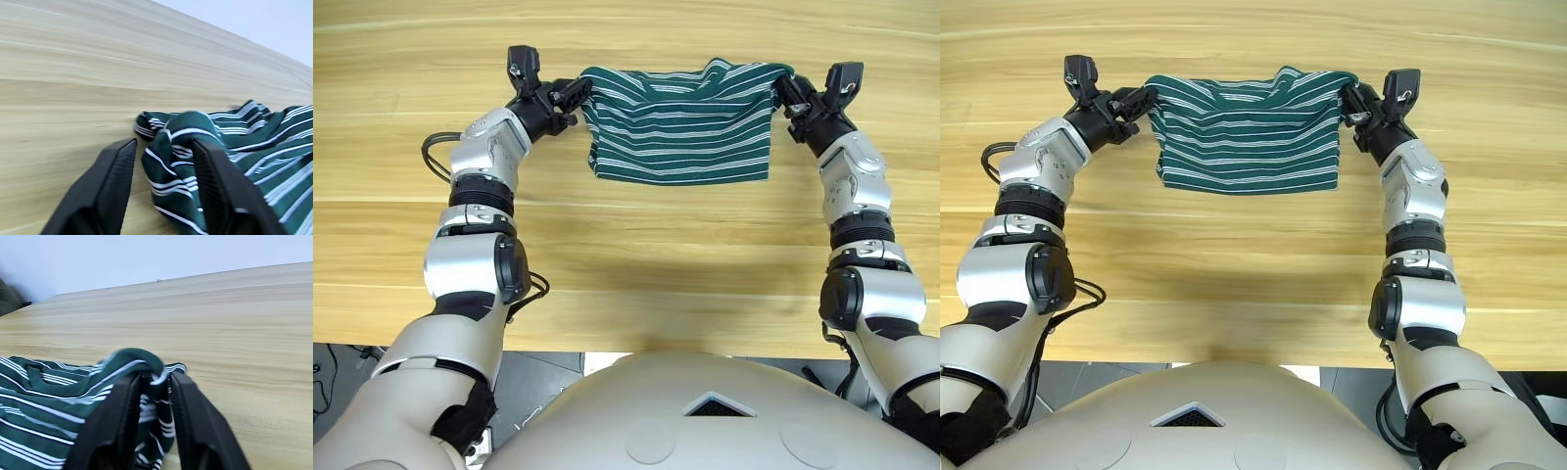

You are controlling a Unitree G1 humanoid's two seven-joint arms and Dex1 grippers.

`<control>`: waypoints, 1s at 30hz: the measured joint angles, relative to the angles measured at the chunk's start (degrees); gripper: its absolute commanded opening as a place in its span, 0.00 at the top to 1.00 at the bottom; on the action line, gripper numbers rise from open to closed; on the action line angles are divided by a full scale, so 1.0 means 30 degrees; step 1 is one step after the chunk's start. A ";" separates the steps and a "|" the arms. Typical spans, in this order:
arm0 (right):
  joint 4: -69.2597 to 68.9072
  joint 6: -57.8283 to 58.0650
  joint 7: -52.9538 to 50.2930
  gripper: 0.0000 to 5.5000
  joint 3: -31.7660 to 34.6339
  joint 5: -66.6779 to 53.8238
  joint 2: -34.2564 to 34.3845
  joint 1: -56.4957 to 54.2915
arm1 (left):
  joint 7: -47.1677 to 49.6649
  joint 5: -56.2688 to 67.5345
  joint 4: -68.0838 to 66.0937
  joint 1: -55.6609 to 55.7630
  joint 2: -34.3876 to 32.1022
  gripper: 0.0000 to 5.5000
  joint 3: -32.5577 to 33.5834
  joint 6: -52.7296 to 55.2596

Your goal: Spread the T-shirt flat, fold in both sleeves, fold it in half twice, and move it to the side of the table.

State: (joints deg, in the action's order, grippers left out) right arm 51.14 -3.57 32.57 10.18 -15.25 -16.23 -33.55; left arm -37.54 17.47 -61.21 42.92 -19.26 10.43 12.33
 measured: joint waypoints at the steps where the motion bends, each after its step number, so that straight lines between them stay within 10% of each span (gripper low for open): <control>1: -0.0001 0.0024 0.0005 0.68 0.0012 0.0055 0.0000 -0.0001 | 0.0113 -0.0037 -0.0123 0.0002 -0.0174 0.52 0.0072 -0.0027; 10: -0.0157 -0.0263 -0.0731 0.39 -0.0108 0.0438 0.0065 0.0008 | 0.0062 -0.0389 0.0073 -0.0996 -0.0382 0.25 0.0936 -0.0959; 19: -0.2905 -0.8761 -1.1236 0.12 -0.0350 0.6411 -0.0931 -0.0272 | 0.7274 0.0256 1.0853 -0.4801 -0.0507 0.09 0.4646 -0.5988; 30: 0.6428 -0.5465 -0.3103 0.12 -0.8265 1.1868 0.1575 -0.8973 | 1.0858 -0.0527 2.1406 -0.6134 0.3259 0.09 0.0575 -0.2221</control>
State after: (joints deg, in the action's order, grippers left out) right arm 70.43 -19.97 23.26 -14.61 20.36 -11.50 -60.47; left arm -4.97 15.89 3.01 24.52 -9.48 12.16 5.67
